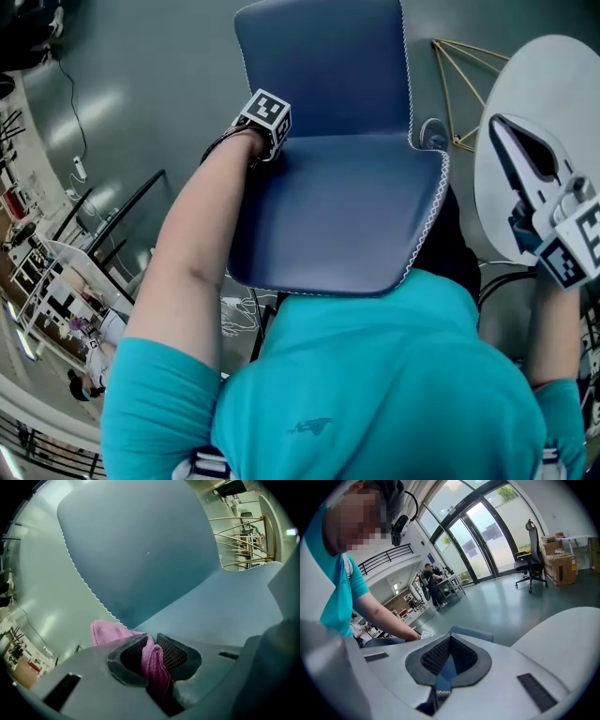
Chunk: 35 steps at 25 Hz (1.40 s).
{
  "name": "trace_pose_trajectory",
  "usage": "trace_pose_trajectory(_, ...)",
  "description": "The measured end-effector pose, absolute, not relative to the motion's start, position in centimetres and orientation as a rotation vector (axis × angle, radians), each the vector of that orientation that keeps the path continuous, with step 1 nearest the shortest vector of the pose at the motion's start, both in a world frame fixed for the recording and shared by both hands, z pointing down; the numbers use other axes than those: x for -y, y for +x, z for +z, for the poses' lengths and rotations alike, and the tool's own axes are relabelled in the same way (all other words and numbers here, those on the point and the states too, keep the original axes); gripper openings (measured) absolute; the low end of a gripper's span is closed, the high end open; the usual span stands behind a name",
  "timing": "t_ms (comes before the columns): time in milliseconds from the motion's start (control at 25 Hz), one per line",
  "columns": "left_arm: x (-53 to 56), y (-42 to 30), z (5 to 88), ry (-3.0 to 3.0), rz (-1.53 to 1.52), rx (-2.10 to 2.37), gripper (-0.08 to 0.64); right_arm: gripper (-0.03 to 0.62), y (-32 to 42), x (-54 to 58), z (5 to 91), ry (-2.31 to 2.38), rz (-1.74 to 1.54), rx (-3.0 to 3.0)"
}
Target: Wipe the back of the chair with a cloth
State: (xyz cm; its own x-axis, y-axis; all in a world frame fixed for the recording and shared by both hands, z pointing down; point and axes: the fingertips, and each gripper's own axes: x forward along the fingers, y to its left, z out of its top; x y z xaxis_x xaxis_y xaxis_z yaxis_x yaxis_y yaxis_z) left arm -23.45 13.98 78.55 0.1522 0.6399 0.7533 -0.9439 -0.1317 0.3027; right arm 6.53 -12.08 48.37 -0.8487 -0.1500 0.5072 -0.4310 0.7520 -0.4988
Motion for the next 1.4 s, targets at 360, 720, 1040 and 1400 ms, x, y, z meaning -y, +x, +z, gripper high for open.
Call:
trace_pose_trajectory(360, -14.3, -22.0, 80.1, 0.950, 1.421, 0.421, 0.074, -0.003, 6.6, 12.3, 48.6, 0.432, 0.866, 2.501)
trace_pose_trajectory(720, -14.1, -20.4, 80.6, 0.948, 1.460, 0.422, 0.074, -0.002, 7.5, 12.5, 49.4, 0.437, 0.876, 2.494)
trace_pose_trajectory(1040, -14.5, -20.4, 80.8, 0.944, 1.505, 0.399, 0.074, -0.003, 7.4, 12.2, 49.8, 0.433, 0.879, 2.500)
trace_pose_trajectory(1400, -13.9, -19.0, 81.3, 0.990, 1.542, 0.384, 0.072, -0.003, 8.0, 11.8, 49.6, 0.446, 0.885, 2.501)
